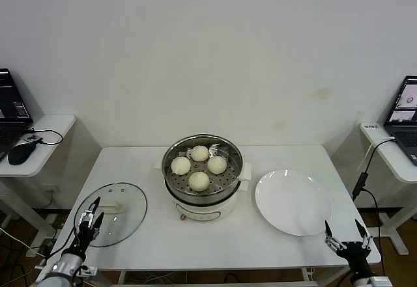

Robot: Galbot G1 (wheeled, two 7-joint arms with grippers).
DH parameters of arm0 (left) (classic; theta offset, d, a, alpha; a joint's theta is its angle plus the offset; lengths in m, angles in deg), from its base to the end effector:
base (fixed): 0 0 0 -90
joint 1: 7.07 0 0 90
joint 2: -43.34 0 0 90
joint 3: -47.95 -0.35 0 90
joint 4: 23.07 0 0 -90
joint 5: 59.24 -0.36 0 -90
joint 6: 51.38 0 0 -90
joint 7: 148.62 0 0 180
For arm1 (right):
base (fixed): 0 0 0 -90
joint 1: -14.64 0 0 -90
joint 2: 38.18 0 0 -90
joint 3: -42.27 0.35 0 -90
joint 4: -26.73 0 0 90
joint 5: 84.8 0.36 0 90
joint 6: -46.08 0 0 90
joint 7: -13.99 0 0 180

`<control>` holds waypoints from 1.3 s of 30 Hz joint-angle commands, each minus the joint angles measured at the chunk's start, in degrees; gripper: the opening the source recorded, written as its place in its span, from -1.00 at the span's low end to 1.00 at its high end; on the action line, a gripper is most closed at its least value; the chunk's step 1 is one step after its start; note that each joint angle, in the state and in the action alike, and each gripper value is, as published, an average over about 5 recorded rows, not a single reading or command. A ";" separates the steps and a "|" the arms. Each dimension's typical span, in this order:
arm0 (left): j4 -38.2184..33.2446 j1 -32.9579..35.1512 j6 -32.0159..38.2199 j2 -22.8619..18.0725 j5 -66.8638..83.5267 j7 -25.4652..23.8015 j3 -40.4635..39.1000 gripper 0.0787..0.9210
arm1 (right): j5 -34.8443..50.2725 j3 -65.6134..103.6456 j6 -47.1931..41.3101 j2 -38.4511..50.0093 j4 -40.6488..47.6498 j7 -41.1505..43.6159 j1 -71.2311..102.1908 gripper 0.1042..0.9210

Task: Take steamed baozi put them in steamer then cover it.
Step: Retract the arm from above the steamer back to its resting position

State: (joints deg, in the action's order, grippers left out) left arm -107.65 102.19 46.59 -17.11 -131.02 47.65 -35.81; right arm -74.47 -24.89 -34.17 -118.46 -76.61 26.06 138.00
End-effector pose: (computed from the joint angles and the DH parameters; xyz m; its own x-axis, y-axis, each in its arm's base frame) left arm 0.2325 0.2233 -0.4147 -0.9925 0.0481 0.1120 0.1016 -0.1813 0.9782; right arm 0.1376 -0.1791 -0.3781 -0.9866 0.1107 0.1199 0.0917 0.9838 -0.1538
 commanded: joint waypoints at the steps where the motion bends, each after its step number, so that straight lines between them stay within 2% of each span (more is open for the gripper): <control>1: 8.27 -8.27 -0.01 1.08 -0.93 -0.55 -1.86 0.77 | -0.14 0.48 0.11 -0.64 0.42 0.06 0.90 0.76; 31: 13.96 -13.52 2.19 -0.63 1.22 -0.35 -4.24 0.76 | -1.07 0.24 0.26 -1.33 3.09 0.54 0.13 0.76; 34: 14.91 -13.85 2.66 -0.81 1.24 -0.15 -4.31 0.65 | -1.21 0.08 0.26 -1.52 3.07 0.56 0.14 0.76; 39: 16.39 -14.31 3.36 -0.93 1.11 0.14 -4.36 0.32 | -1.22 -0.44 0.16 -1.81 2.63 0.58 0.25 0.76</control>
State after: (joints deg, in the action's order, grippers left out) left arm -93.53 88.63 49.27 -18.01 -129.89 47.49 -40.06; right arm -75.62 -25.06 -33.94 -120.10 -73.83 26.63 138.20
